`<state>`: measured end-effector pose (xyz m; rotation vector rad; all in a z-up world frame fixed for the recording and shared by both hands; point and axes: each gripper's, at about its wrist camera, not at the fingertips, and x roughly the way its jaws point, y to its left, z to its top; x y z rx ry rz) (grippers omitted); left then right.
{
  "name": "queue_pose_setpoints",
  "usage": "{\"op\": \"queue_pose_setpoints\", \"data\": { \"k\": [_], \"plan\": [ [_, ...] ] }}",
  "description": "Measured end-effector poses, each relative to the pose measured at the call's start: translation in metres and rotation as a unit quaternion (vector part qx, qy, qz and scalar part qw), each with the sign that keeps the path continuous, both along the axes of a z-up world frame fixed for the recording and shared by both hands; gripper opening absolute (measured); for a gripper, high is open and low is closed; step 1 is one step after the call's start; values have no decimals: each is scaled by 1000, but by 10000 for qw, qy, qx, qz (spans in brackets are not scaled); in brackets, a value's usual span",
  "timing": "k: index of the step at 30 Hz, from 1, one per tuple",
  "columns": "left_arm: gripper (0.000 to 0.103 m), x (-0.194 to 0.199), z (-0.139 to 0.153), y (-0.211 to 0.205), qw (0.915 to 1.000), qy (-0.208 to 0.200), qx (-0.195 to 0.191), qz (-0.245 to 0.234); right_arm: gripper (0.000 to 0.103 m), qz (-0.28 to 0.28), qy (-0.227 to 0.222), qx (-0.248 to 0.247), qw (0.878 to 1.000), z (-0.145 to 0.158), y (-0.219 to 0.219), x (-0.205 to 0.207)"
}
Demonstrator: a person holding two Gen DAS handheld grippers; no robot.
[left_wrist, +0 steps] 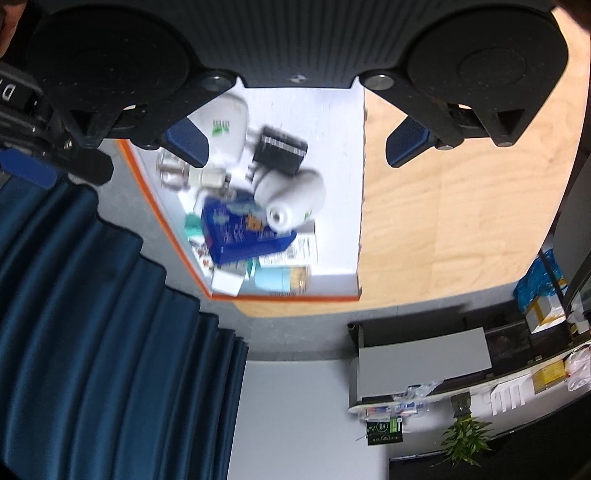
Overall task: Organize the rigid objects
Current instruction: 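Withdraw both open tools from the tray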
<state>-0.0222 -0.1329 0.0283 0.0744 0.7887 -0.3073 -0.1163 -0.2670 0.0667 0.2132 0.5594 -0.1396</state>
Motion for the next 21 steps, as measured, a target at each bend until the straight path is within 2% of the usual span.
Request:
{"op": "queue_pose_setpoints", "data": {
  "k": [7, 21],
  "plan": [
    [103, -17, -8, 8, 9999, 60, 33, 118, 98, 79, 89, -43, 9999, -5, 8, -12],
    [103, -28, -2, 19, 9997, -38, -50, 242, 98, 171, -13, -185, 9997, 2, 22, -19]
  ]
}}
